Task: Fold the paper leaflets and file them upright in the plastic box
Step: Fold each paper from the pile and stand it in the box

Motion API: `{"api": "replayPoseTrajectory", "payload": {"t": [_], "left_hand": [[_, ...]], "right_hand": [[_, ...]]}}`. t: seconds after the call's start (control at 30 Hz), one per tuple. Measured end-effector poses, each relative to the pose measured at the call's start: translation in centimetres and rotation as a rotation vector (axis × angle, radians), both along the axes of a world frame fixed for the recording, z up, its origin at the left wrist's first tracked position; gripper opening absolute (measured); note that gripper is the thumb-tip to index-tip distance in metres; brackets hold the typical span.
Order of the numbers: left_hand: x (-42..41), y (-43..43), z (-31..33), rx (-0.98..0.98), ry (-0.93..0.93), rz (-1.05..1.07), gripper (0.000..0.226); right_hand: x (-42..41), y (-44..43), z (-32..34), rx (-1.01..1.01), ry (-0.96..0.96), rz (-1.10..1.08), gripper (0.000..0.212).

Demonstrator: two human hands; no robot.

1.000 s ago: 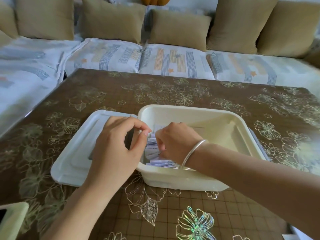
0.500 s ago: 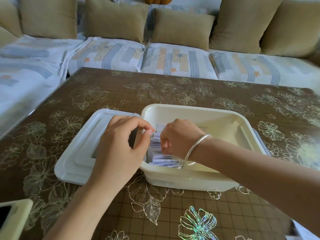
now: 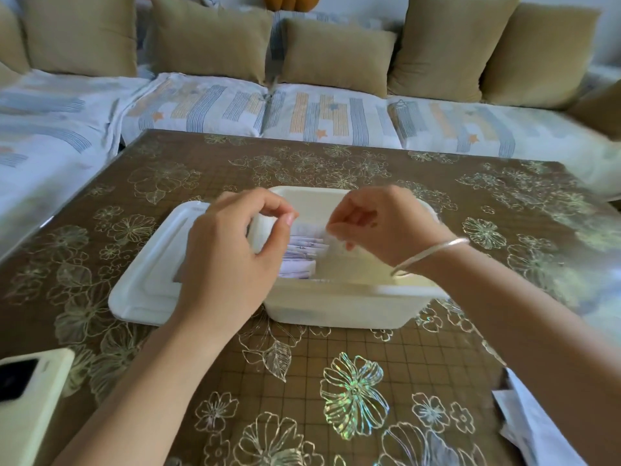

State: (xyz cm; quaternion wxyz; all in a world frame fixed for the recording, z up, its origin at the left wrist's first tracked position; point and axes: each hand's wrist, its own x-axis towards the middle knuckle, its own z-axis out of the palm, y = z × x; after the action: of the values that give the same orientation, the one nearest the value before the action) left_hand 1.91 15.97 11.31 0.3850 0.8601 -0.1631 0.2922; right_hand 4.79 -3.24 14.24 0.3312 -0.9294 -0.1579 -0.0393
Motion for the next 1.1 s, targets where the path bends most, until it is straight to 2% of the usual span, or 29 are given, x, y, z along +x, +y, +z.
{"api": "replayPoseTrajectory", "payload": {"t": [0.1, 0.17, 0.23, 0.3, 0.33, 0.47, 0.53, 0.6, 0.8, 0.9, 0.97, 1.03, 1.1], "left_hand": [[-3.2, -3.4, -0.2, 0.014, -0.007, -0.117, 0.007], [-5.5, -6.0, -1.5, 0.037, 0.024, -0.233, 0.008], [-7.9, -8.2, -3.4, 0.067, 0.077, -0.333, 0.010], [-9.7, -9.8, -5.5, 0.096, 0.130, -0.384, 0.009], [-10.4, -10.3, -6.6, 0.102, 0.161, -0.390, 0.007], [-12.7, -11.4, -9.7, 0.099, 0.255, -0.394, 0.005], [-13.6, -11.3, -10.4, 0.083, 0.281, -0.381, 0.006], [-14.1, -10.7, -10.8, 0.074, 0.288, -0.346, 0.007], [-14.8, -6.6, -12.3, 0.137, 0.258, -0.155, 0.011], [-14.7, -4.9, -12.9, 0.202, 0.231, -0.128, 0.015], [-14.8, -4.3, -13.4, 0.244, 0.250, -0.151, 0.025], [-14.9, -4.3, -13.8, 0.304, 0.271, -0.176, 0.035], [-15.0, -4.4, -13.9, 0.353, 0.273, -0.177, 0.034]], "right_hand": [[-5.7, -4.3, 0.0, 0.328, -0.071, -0.203, 0.007], [-9.6, -7.4, -1.9, 0.436, -0.104, -0.420, 0.008], [-13.3, -10.2, -5.4, 0.283, -0.143, -0.651, 0.013], [-16.7, -12.0, -9.1, -0.009, -0.174, -0.787, 0.005], [-18.0, -12.3, -10.4, -0.154, -0.149, -0.820, 0.014], [-21.9, -11.5, -13.0, -0.523, 0.268, -0.796, 0.066], [-22.6, -10.2, -13.8, -0.567, 0.259, -0.696, 0.084], [-22.7, -8.7, -14.5, -0.520, 0.207, -0.594, 0.089], [-21.9, -3.6, -14.7, -0.429, 0.066, -0.345, 0.074], [-21.0, -1.9, -14.4, -0.318, 0.095, -0.217, 0.066], [-20.2, -1.8, -13.6, -0.140, -0.002, -0.287, 0.049], [-19.0, -2.9, -13.0, -0.076, -0.058, -0.438, 0.025], [-17.9, -4.0, -12.1, -0.149, 0.091, -0.525, 0.019]]}}
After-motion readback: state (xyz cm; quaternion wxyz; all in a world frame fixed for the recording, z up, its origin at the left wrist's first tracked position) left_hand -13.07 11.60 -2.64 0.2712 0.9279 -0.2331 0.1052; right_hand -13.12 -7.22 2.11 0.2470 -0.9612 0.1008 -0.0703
